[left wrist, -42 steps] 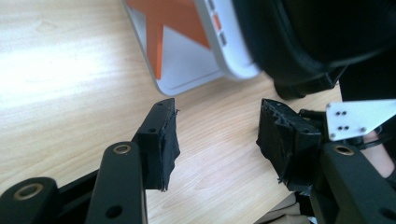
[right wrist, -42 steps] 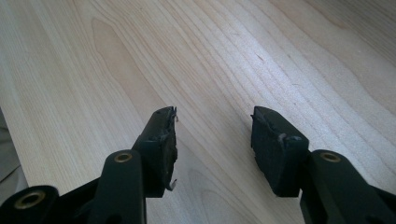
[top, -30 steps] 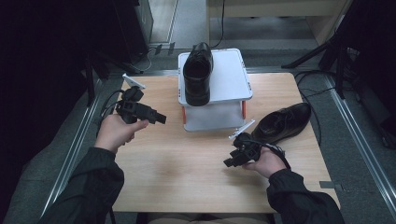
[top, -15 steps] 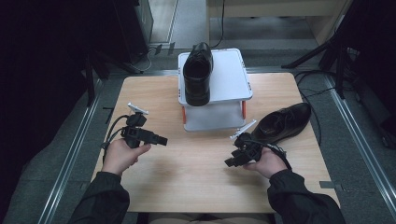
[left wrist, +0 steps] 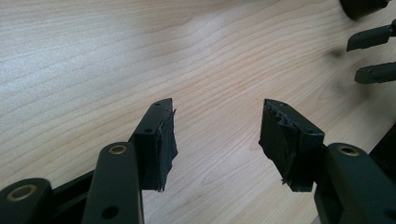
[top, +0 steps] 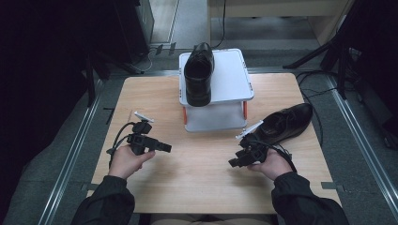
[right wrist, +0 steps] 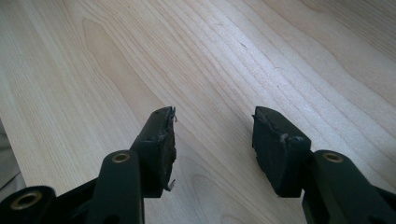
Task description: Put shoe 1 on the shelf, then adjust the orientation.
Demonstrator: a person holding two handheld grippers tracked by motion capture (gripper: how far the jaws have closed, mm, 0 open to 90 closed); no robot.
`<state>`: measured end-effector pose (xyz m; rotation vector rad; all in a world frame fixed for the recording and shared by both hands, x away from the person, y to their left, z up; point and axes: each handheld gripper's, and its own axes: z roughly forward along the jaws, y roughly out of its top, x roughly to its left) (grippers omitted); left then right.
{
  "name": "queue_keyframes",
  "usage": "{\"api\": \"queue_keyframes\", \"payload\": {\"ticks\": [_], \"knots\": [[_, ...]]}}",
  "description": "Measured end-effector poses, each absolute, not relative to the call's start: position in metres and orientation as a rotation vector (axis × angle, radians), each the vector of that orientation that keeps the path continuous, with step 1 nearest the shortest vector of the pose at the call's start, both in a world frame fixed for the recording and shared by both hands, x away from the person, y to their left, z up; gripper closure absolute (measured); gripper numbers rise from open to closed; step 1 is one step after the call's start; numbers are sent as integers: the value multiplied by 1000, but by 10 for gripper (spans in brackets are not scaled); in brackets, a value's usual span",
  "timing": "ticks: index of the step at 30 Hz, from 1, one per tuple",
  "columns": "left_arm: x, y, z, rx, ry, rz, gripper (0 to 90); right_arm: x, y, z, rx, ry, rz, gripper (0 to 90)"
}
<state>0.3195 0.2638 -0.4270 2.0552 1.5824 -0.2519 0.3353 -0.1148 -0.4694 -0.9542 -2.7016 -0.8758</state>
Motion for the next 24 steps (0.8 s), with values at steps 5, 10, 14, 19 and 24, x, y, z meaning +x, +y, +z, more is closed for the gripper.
{"api": "queue_keyframes", "payload": {"ticks": [5, 10, 14, 19, 24], "knots": [[319, 263, -429, 2070, 1569, -225, 447, 336, -117, -468, -956, -2701, -880, 500], [319, 264, -432, 2066, 1562, -239, 446, 340, -121, -465, -983, -2685, -904, 505], [318, 266, -435, 2071, 1563, -259, 446, 344, -123, -460, -1004, -2658, -948, 508], [319, 266, -439, 2100, 1552, -279, 447, 349, -125, -451, -1022, -2651, -963, 508], [321, 266, -441, 2104, 1554, -299, 446, 354, -131, -442, -1051, -2651, -966, 509]]}}
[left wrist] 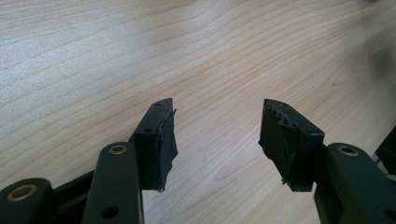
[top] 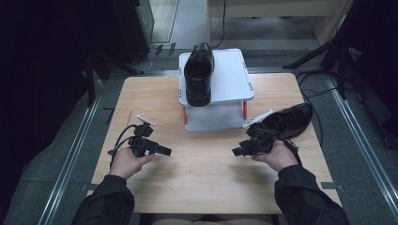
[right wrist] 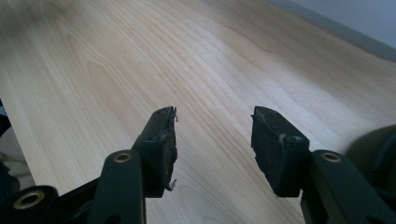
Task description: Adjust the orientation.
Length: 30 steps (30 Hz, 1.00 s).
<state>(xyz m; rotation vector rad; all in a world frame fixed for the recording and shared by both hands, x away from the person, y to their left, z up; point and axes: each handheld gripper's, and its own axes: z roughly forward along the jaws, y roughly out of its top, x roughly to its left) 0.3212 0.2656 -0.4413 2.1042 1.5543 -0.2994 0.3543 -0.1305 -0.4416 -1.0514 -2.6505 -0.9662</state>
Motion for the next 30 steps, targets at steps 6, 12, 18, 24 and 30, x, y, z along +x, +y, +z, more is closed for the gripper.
{"api": "queue_keyframes", "payload": {"ticks": [6, 12, 18, 24, 30], "knots": [[323, 264, -444, 2112, 1552, -317, 446, 365, -140, -427, -1088, -2635, -959, 513], [324, 264, -444, 2108, 1545, -320, 446, 380, -151, -408, -1132, -2640, -948, 517], [324, 264, -444, 2117, 1539, -321, 446, 394, -159, -389, -1193, -2654, -852, 555], [325, 266, -444, 2120, 1537, -326, 446, 405, -167, -374, -1257, -2672, -747, 588], [324, 265, -445, 2119, 1539, -331, 446, 415, -172, -374, -1320, -2674, -607, 618]]}}
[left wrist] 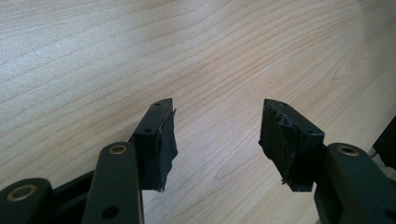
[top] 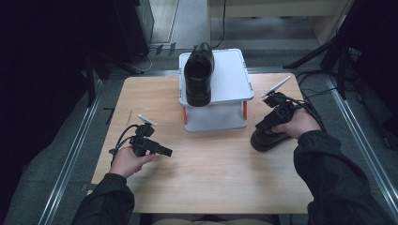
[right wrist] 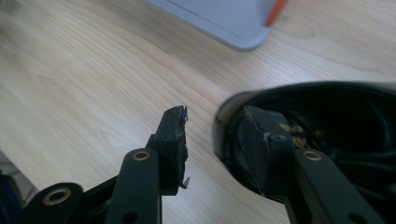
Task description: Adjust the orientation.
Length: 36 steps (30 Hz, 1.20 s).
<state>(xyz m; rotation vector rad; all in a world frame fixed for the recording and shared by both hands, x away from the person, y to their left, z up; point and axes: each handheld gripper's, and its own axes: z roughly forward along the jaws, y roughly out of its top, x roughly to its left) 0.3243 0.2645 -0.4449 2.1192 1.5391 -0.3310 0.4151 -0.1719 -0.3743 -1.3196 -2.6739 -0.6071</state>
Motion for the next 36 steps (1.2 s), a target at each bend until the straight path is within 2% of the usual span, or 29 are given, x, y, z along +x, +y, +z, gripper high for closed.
{"api": "queue_keyframes", "payload": {"ticks": [5, 9, 11, 18, 26, 36], "knots": [[325, 264, -445, 2123, 1540, -337, 446, 423, -172, -389, -1378, -2651, -483, 646], [325, 264, -446, 2131, 1537, -337, 446, 429, -166, -399, -1434, -2595, -441, 711], [325, 264, -446, 2131, 1537, -337, 446, 431, -164, -401, -1449, -2565, -432, 758], [326, 264, -448, 2136, 1536, -339, 446, 435, -164, -403, -1512, -2473, -411, 808], [328, 265, -448, 2130, 1541, -343, 446, 424, -168, -400, -1457, -2508, -365, 822], [333, 262, -448, 2119, 1540, -352, 445, 401, -198, -400, -1412, -2485, -454, 824]]}}
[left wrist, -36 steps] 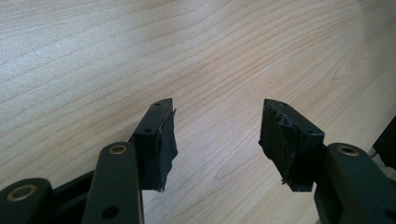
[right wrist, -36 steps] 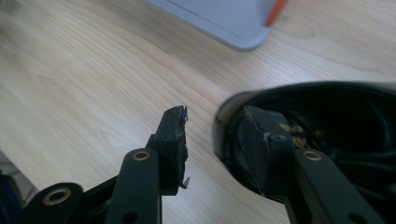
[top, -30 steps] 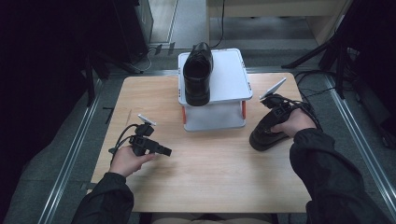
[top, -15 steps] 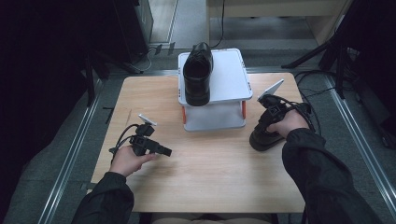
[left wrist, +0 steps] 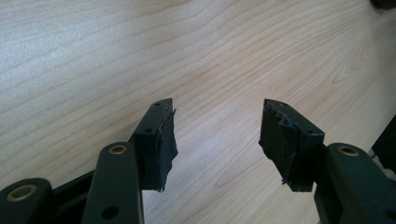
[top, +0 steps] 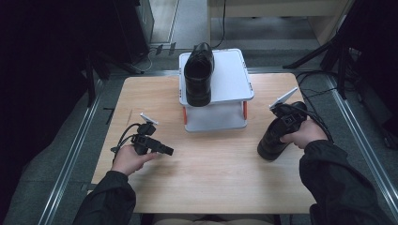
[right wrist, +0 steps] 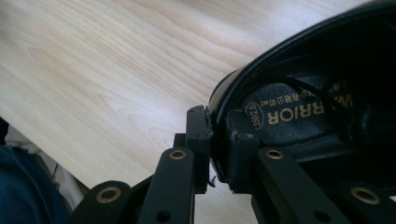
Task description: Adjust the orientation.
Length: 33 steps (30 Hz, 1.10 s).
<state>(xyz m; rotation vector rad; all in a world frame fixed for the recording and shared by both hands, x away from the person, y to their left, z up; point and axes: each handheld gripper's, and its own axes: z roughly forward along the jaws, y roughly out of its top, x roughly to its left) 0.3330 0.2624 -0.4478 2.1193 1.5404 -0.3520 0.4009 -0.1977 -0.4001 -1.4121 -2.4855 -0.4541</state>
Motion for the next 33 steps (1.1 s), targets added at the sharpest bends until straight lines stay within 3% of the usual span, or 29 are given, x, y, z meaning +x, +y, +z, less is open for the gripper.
{"api": "queue_keyframes", "payload": {"ticks": [26, 33], "knots": [[342, 260, -448, 2123, 1531, -346, 446, 365, -249, -402, -1366, -2519, -461, 794], [342, 260, -448, 2120, 1532, -343, 445, 366, -255, -398, -1458, -2462, -530, 705]]}}
